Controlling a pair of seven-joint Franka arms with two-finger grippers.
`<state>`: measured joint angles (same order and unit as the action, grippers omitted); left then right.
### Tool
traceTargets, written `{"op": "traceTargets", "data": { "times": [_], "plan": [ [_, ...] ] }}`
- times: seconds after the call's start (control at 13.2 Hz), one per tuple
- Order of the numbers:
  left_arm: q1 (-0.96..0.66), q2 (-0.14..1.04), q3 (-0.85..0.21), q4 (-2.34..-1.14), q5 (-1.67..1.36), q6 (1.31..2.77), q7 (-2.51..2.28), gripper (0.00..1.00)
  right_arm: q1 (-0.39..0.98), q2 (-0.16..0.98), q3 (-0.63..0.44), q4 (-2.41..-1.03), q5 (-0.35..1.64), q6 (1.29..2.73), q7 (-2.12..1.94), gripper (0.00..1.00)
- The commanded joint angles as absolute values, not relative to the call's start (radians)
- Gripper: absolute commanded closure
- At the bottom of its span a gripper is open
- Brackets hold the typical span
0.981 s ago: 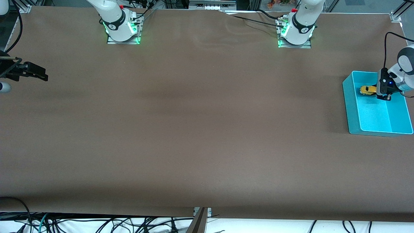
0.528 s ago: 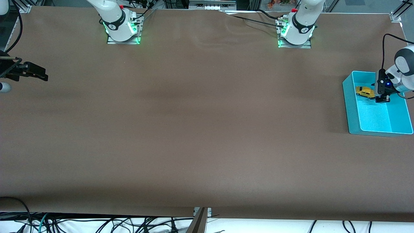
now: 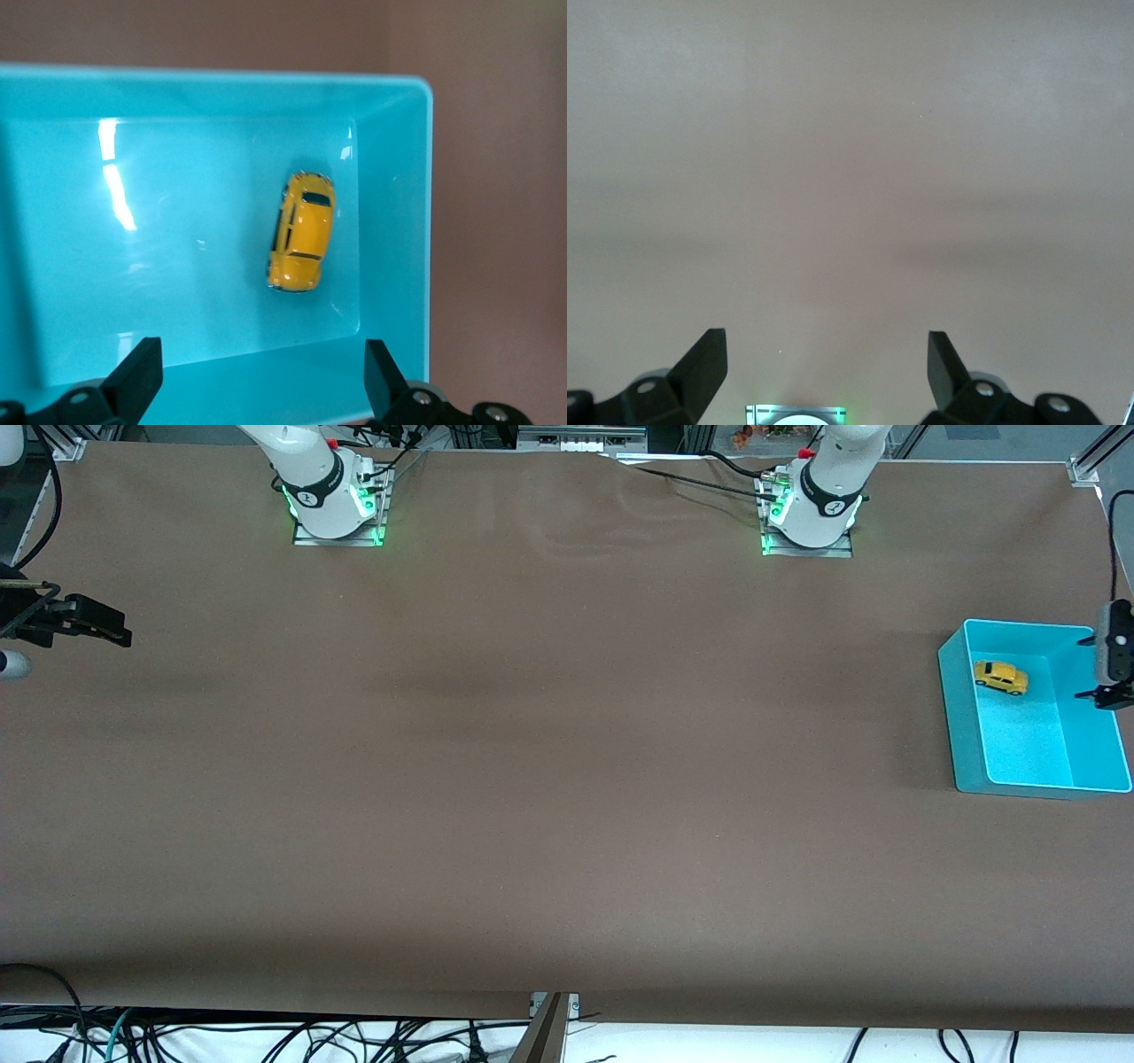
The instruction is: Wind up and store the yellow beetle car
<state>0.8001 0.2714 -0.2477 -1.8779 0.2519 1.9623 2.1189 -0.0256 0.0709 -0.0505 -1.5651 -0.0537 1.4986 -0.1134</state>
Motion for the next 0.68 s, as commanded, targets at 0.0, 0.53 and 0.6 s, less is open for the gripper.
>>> {"op": "traceTargets", "data": {
  "times": [0.0,0.53,0.6],
  "plan": [
    [0.756,0.287,-0.320,-1.712,0.236,1.792,2.045,0.00,-0.034,0.064,-0.044,-1.568,-0.051,1.489,-0.101,0.00],
    [0.459,0.288,-0.331,-1.568,0.157,1.616,1.486,0.00,-0.034,0.064,-0.046,-1.568,-0.051,1.488,-0.104,0.00],
    [0.410,0.299,-0.331,-1.536,0.164,1.559,1.388,0.00,-0.034,0.064,-0.046,-1.568,-0.051,1.488,-0.104,0.00]
  ]
}}
